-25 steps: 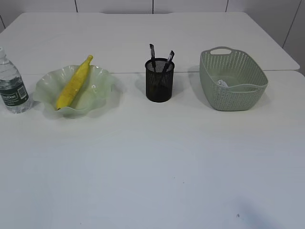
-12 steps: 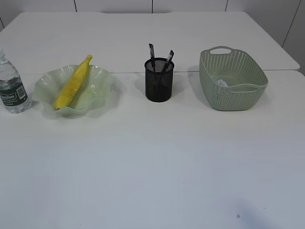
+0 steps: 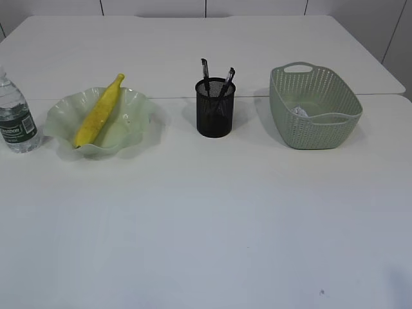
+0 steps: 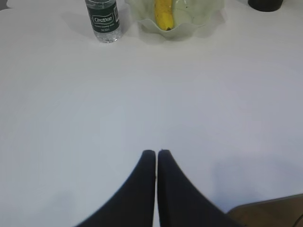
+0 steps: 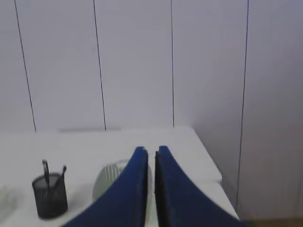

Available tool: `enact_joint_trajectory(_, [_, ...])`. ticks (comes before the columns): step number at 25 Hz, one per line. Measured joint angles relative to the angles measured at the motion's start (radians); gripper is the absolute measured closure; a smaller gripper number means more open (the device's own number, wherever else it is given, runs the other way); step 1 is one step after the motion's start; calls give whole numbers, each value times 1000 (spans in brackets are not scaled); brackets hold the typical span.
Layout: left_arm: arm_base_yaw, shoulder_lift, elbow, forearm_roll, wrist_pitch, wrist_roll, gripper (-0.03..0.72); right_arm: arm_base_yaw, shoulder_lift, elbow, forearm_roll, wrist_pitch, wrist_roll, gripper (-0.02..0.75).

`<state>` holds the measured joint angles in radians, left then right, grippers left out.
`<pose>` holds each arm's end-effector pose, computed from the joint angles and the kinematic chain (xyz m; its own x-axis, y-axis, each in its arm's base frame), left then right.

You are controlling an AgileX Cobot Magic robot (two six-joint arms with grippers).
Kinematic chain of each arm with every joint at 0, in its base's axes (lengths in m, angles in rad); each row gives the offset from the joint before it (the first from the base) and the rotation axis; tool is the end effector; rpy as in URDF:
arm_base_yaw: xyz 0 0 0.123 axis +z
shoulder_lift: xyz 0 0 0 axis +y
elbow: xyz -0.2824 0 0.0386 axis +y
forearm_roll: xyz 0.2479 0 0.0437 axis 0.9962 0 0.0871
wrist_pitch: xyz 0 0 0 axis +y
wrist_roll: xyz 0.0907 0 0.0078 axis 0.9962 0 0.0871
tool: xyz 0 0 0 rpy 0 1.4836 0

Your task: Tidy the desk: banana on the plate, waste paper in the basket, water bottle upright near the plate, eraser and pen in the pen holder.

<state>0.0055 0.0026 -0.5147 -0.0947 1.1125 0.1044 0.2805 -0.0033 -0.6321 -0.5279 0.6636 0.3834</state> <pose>-0.0085 -0.0078 0.2774 -0.4842 0.0595 -0.8729 0.0989 0.9950 0.0130 -0.0144 -0.0336 0.3539 0.1215 -0.0117 -0.9925 0.0383 0.9992 -0.0071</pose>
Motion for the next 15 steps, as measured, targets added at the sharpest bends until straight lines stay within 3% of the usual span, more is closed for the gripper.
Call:
enact_joint_trajectory(7, [0, 0, 0, 0, 0, 2, 713, 0, -15, -34, 264, 318, -297, 695])
enact_joint_trajectory(15, [0, 0, 0, 0, 0, 2, 713, 0, -15, -36, 306, 439, -325, 695])
